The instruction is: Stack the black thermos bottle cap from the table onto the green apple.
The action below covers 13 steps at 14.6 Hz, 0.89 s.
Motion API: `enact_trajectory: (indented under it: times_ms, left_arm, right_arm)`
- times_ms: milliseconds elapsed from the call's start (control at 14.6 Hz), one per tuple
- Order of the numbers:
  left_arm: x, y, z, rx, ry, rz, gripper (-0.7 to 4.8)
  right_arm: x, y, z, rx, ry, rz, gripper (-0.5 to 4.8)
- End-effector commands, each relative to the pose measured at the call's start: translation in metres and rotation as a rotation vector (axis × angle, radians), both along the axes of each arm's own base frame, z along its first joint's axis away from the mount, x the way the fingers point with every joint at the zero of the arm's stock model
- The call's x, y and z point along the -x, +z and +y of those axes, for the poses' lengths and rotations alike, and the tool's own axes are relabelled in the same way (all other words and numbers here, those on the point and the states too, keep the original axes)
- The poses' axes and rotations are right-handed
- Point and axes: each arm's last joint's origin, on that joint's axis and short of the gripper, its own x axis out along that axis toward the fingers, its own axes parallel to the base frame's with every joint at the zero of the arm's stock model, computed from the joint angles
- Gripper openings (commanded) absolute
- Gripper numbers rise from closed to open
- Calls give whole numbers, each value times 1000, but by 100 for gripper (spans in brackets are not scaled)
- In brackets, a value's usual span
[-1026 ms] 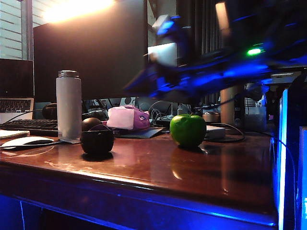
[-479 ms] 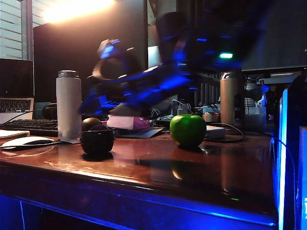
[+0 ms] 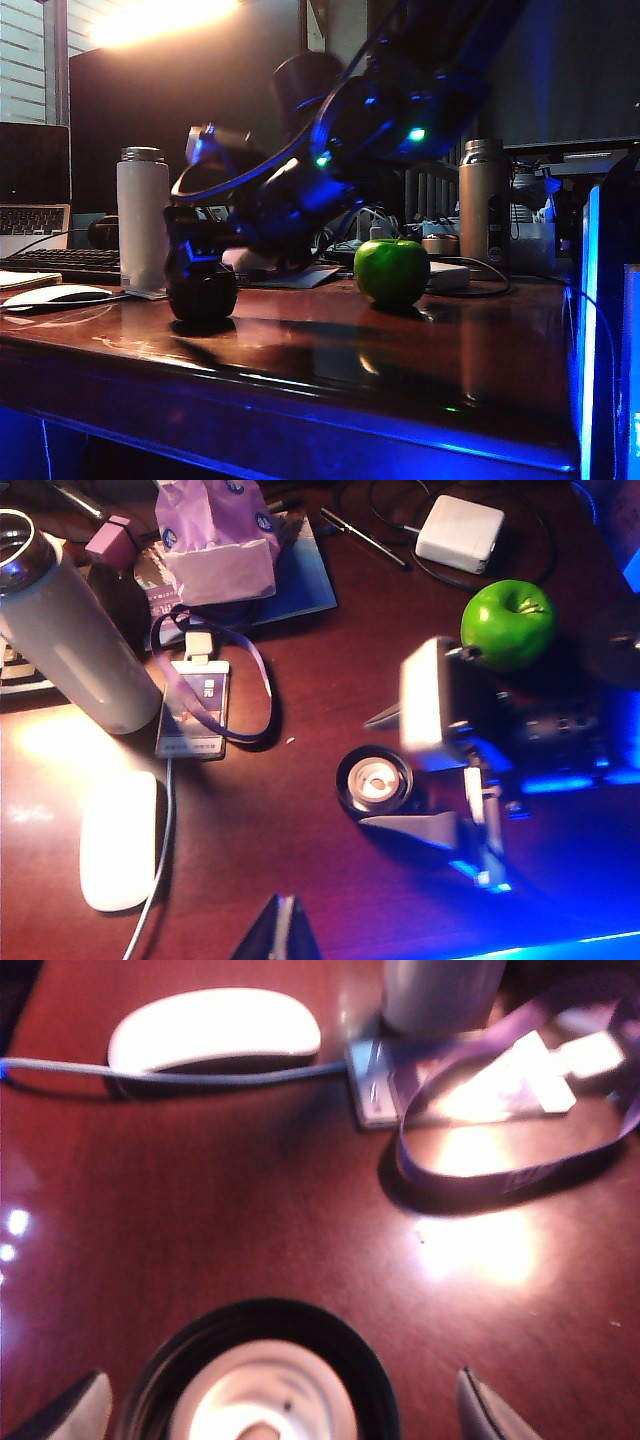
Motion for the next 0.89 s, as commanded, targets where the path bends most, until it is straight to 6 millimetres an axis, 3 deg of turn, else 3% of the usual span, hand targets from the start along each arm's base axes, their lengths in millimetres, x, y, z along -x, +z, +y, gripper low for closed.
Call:
enact_trajectory:
  times_ms: [68,889]
  left_arm:
    - [0,2,0,3,-3,-16,-5]
    - [0,2,0,3,-3,-14,-5]
  right_arm:
    - [-5,5,6,-1,3,3,479]
    - [-9,-8,16,112,-28,79,479]
